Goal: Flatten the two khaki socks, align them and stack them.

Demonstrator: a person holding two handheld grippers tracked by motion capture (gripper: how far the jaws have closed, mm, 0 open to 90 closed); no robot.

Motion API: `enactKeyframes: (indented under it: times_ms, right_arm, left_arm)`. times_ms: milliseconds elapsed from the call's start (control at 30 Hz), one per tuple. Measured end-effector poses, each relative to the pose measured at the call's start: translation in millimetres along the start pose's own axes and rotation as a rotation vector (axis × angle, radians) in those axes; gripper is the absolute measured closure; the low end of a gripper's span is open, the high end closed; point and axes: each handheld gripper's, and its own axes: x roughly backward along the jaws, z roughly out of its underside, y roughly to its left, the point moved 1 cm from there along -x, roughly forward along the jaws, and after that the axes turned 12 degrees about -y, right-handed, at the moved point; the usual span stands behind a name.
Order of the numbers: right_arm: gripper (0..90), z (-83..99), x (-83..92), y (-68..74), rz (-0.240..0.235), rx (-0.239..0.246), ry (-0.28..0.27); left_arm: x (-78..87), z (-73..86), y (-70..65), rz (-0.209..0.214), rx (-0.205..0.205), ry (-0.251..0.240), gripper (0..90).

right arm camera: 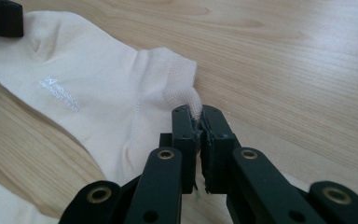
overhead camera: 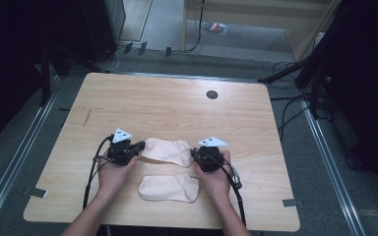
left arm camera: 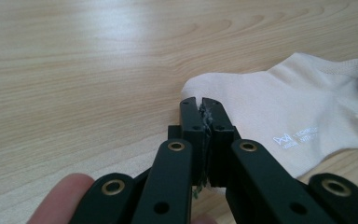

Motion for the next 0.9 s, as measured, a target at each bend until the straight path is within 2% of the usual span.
enactKeyframes:
  times_ms: [133,167,300,400,567,900]
  right_arm:
    - [85.7,-4.2,4.8,0.2,-0.001,0.001,-0.015]
    - [85.7,-5.6,6.7,0.0,0.0,0.002,-0.019]
    - [85.7,-11.3,16.8,-0.4,-0.006,-0.011,-0.046]
    - [85.7,-14.0,24.1,0.2,-0.017,-0.022,-0.056]
    - [85.7,-16.2,32.8,4.1,-0.034,-0.029,-0.057]
    - [85.7,-13.0,62.8,14.4,-0.069,-0.031,-0.049]
  left_arm:
    - [7.0,-2.7,-3.8,0.022,0.013,-0.018,89.9]
    - [10.3,-3.7,-5.1,0.039,0.018,-0.027,89.9]
    - [22.3,-4.9,-9.6,0.039,0.002,-0.055,90.0]
    - [31.0,-5.6,-10.5,0.041,0.012,-0.073,90.0]
    - [42.7,-5.7,-16.0,0.049,0.003,-0.077,90.0]
    - [69.0,4.2,-36.1,0.068,-0.013,-0.08,90.0]
